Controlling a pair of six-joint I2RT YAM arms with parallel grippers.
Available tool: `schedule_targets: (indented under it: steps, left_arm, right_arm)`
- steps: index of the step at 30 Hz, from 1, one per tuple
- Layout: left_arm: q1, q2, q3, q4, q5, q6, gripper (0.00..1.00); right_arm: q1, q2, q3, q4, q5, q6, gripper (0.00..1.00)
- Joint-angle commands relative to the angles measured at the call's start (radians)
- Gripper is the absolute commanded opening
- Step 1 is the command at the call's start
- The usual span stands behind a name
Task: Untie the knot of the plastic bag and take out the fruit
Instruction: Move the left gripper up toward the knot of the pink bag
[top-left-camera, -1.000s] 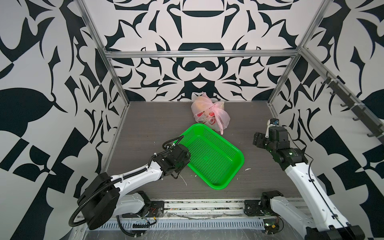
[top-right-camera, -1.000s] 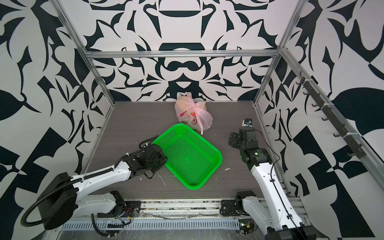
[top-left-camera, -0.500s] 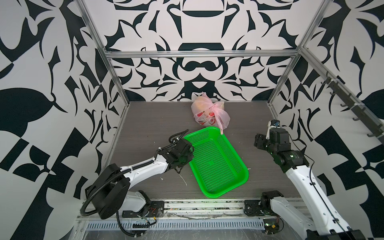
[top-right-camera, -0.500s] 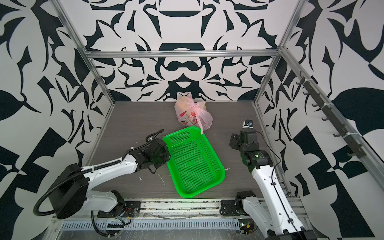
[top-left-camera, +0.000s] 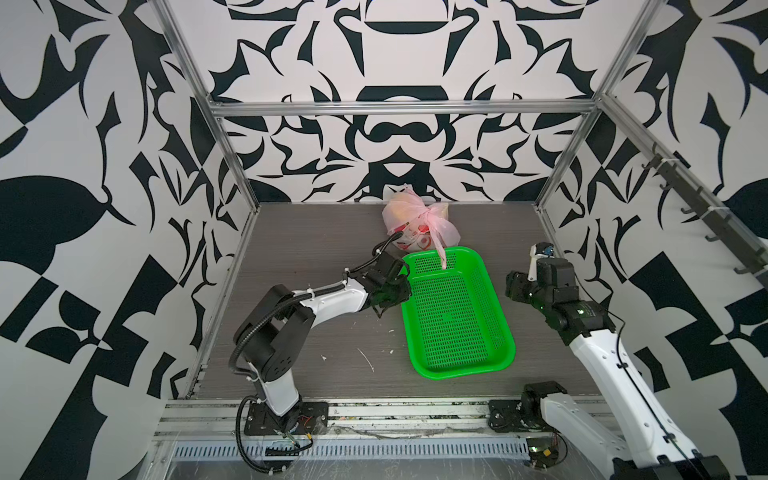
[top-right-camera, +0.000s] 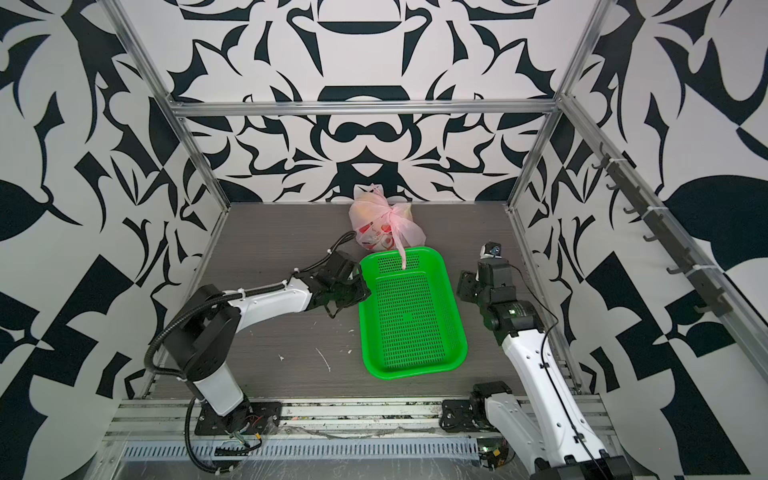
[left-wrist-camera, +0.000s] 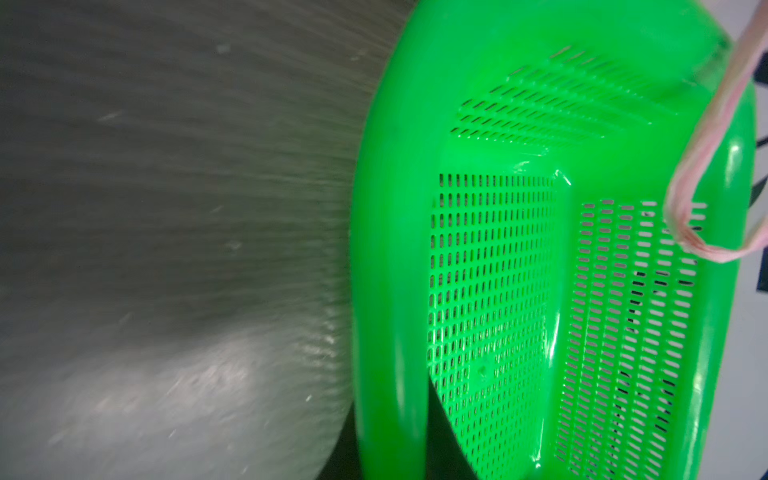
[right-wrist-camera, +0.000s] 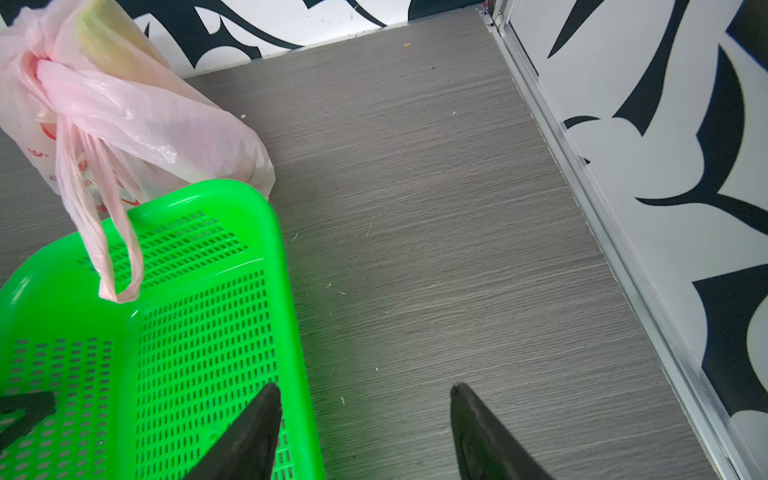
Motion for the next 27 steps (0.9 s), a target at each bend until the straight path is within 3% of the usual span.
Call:
schedule_targets:
  steps: [1,7,21,27]
  left_arm:
    - [0.007,0.058,0.076,-0.104,0.039,0.154,0.0]
    - [0.006,0.056,0.138,-0.192,0.029,0.197,0.0]
    - [-0.014,-0.014,0.052,-0.134,-0.071,0.064,0.0]
    - [-0.015,-0.006,0.063,-0.131,-0.06,0.065,0.0]
  right_arm:
    - [0.005,-0.008,0.008,0.007,-0.008,0.001,0.67]
    - [0.007,-0.028,-0.005,0.0,-0.007,0.006,0.67]
    - [0.014,-0.026,-0.005,0.015,-0.018,0.015,0.67]
    - [0.017,-0.026,-0.005,0.019,-0.018,0.015,0.67]
